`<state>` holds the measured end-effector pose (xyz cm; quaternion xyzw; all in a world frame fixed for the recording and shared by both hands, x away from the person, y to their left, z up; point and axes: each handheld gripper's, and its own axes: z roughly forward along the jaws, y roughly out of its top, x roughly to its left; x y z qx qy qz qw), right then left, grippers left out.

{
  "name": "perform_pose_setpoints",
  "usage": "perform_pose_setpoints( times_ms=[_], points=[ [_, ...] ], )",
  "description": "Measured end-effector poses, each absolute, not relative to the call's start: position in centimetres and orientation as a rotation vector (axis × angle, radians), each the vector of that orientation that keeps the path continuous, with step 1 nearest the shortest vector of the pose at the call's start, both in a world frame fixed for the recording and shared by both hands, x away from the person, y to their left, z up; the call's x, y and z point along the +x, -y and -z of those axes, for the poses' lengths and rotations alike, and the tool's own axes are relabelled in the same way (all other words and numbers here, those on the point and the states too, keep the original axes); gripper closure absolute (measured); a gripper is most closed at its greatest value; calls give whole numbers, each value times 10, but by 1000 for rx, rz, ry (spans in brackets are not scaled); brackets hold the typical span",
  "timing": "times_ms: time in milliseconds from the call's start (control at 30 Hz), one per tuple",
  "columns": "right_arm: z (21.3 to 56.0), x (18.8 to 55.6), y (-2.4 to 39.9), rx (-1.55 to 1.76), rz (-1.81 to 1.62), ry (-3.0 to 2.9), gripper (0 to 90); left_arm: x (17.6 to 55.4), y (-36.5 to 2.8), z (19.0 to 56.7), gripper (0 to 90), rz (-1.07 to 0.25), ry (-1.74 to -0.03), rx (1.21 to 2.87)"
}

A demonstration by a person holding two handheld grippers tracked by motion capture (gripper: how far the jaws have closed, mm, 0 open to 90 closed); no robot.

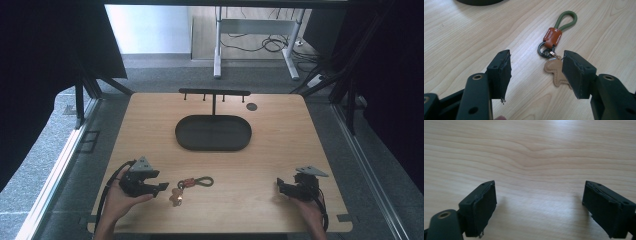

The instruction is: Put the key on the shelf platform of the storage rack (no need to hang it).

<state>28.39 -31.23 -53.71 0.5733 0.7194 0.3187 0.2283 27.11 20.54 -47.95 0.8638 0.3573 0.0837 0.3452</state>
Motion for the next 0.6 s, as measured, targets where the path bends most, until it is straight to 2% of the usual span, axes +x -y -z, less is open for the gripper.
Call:
perform_pose_setpoints(
  times_ms=[333,600],
  points=[
    [526,266,314,1494,-1004,-1930,137,273,-197,485,407,-208,-953,2274],
    [516,263,335,1512,-1080,-1891,143,280,-198,481,404,-206,-974,2266]
  ],
)
